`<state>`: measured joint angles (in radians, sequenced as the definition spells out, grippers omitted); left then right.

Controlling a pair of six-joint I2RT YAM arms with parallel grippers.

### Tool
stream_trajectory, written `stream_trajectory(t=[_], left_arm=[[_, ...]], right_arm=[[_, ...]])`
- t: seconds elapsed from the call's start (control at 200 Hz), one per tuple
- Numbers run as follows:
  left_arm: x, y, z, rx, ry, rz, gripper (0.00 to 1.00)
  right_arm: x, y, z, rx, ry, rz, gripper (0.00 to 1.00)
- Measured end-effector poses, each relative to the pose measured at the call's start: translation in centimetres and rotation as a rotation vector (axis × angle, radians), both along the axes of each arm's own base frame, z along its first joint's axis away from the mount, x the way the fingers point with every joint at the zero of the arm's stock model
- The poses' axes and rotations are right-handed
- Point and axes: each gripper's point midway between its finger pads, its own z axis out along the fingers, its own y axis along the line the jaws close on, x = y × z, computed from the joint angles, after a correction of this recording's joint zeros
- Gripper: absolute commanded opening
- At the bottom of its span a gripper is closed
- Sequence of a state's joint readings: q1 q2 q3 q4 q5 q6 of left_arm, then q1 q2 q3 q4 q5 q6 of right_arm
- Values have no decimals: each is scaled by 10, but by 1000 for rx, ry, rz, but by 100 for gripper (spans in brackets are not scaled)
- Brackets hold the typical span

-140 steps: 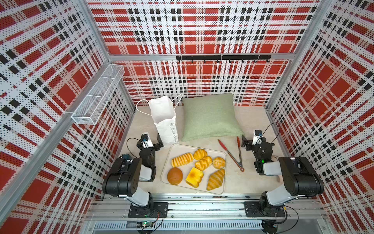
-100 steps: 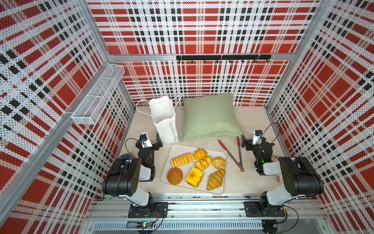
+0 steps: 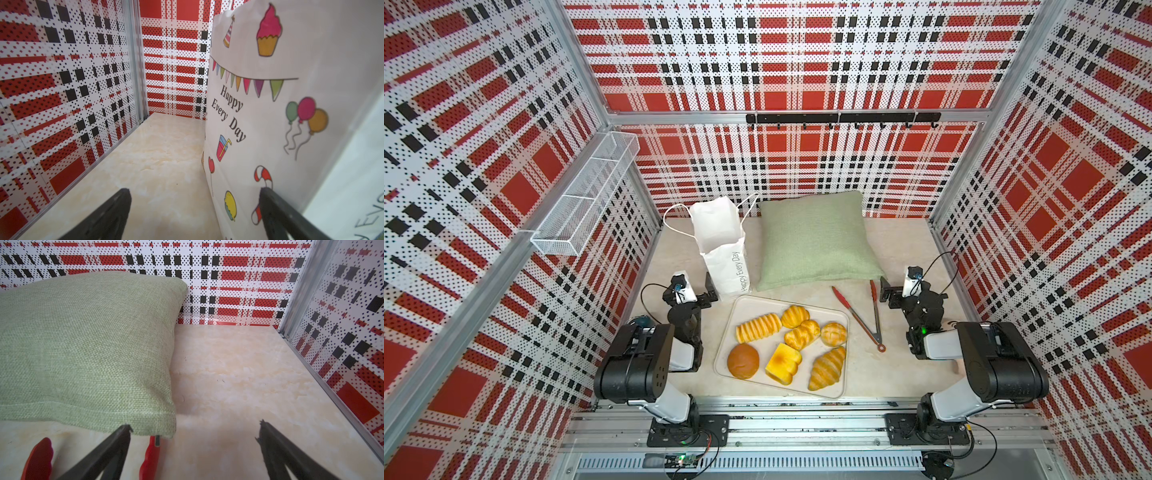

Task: Pack bread into a paper bag
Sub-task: Move the distractor to the corner of the board.

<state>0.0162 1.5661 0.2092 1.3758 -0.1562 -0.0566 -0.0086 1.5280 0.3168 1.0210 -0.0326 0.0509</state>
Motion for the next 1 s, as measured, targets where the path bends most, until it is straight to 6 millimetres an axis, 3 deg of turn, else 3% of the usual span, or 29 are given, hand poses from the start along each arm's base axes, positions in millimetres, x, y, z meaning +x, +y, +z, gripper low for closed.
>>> stream_trajectory(t=[0.085, 0.215, 0.296, 0.391, 0.451, 0.521, 0.656, 0.777, 0.997], left_arm=[[-3, 5, 6, -14, -3, 16, 99], [-10, 12, 44, -45, -51, 52, 100], [-9, 12, 82, -68, -106, 53, 87], [-5, 8, 122, -84, -145, 40, 71], [-4, 5, 137, -98, -152, 31, 70], [-5, 1, 145, -108, -135, 30, 71], [-9, 1, 136, -124, -58, 53, 72], [-18, 6, 128, -125, -8, 86, 73], [-35, 11, 135, -129, -6, 113, 74]], right_arm=[[1, -9, 12, 36, 38, -64, 90], [13, -10, 77, 99, 13, -82, 86], [21, -7, 104, 126, 26, -70, 86], [28, -7, 110, 149, 76, -66, 86], [35, -6, 103, 157, 126, -65, 87], [44, 12, 84, 216, 237, 26, 84], [66, 41, 25, 311, 486, 164, 84], [62, 56, -21, 375, 639, 226, 86], [62, 68, -33, 471, 697, 312, 85]])
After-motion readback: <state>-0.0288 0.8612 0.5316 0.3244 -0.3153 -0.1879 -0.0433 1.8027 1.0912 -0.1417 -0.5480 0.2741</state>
